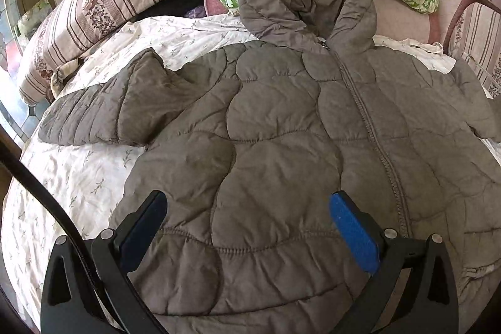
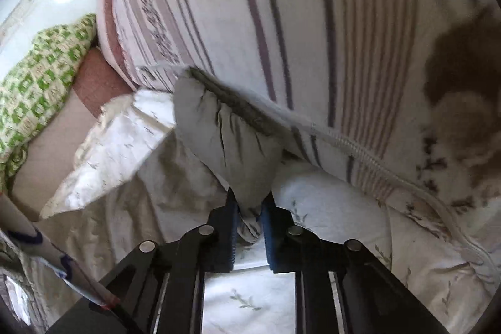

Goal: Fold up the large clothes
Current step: 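Reach the right tool to the jacket's sleeve cuff and grasp it, then fold the gripped sleeve across the jacket front with the right tool, release, then move the left tool to the other sleeve cuff and grasp it, then lift and fold the gripped sleeve over the jacket front with the left tool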

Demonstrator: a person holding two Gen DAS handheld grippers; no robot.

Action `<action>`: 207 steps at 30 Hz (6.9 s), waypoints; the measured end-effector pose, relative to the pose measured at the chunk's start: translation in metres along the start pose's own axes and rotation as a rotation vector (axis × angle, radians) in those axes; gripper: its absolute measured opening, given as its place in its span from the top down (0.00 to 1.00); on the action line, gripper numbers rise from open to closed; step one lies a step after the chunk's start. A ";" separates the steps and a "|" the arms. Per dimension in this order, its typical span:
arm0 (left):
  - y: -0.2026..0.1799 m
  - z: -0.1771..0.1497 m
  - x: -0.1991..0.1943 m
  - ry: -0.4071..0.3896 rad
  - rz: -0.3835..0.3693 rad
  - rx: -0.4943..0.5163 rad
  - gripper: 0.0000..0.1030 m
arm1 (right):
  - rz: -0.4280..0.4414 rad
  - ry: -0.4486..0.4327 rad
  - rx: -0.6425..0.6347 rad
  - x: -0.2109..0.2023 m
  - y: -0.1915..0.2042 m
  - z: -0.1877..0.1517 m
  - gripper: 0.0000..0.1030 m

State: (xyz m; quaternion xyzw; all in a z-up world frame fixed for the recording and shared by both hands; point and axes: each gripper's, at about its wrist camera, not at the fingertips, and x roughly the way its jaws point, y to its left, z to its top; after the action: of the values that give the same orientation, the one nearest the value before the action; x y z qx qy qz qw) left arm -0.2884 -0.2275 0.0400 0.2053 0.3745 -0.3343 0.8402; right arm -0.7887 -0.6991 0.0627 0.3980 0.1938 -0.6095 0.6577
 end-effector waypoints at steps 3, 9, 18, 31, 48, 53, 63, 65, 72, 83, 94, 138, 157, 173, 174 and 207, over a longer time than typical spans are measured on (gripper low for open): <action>-0.001 -0.001 -0.003 -0.004 -0.003 0.000 0.00 | 0.013 -0.061 -0.021 -0.030 0.014 0.004 0.87; 0.000 -0.001 -0.010 -0.023 -0.009 -0.003 0.00 | 0.057 -0.197 -0.118 -0.102 0.064 0.004 0.87; 0.002 -0.001 -0.018 -0.041 -0.011 -0.005 0.00 | 0.320 -0.381 -0.231 -0.243 0.148 -0.017 0.87; 0.007 -0.002 -0.023 -0.051 -0.010 -0.019 0.00 | 0.633 -0.299 -0.384 -0.303 0.232 -0.075 0.87; 0.017 0.000 -0.027 -0.063 -0.005 -0.050 0.00 | 0.859 0.077 -0.641 -0.247 0.344 -0.212 0.87; 0.022 -0.002 -0.026 -0.057 0.003 -0.061 0.00 | 0.818 0.225 -0.703 -0.193 0.375 -0.264 0.87; 0.029 -0.002 -0.023 -0.047 0.001 -0.073 0.00 | 0.833 0.497 -0.717 -0.130 0.392 -0.328 0.21; 0.029 -0.002 -0.022 -0.046 0.002 -0.076 0.00 | 0.867 0.513 -0.701 -0.133 0.389 -0.325 0.21; 0.033 0.000 -0.022 -0.059 0.018 -0.085 0.00 | 0.828 0.272 -0.637 -0.157 0.364 -0.258 0.21; 0.045 0.012 0.019 0.035 0.042 -0.145 0.00 | 0.216 0.337 -0.529 -0.033 0.301 -0.222 0.20; 0.051 0.009 0.014 0.029 0.031 -0.162 0.00 | 0.306 0.242 -0.647 -0.085 0.334 -0.236 0.15; 0.442 0.009 0.059 -0.092 0.005 -0.952 0.20 | 0.657 0.017 -1.123 -0.221 0.300 -0.384 0.15; 0.481 0.020 0.142 -0.144 -0.127 -1.101 0.81 | 0.660 0.119 -1.071 -0.193 0.313 -0.387 0.15; 0.388 0.076 0.021 -0.281 0.010 -0.828 0.86 | 0.721 0.080 -0.872 -0.198 0.300 -0.339 0.15; 0.383 0.081 0.015 -0.277 0.003 -0.813 0.86 | 0.729 0.078 -0.857 -0.200 0.296 -0.334 0.15; 0.162 0.166 -0.099 -0.307 -0.113 -0.395 0.86 | 0.700 0.031 -0.573 -0.198 0.245 -0.260 0.15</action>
State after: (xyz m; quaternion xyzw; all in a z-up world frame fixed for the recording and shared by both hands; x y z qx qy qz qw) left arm -0.1397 -0.1741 0.2369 -0.0372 0.3113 -0.3285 0.8909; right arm -0.5312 -0.3881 0.1218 0.2506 0.2183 -0.2662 0.9048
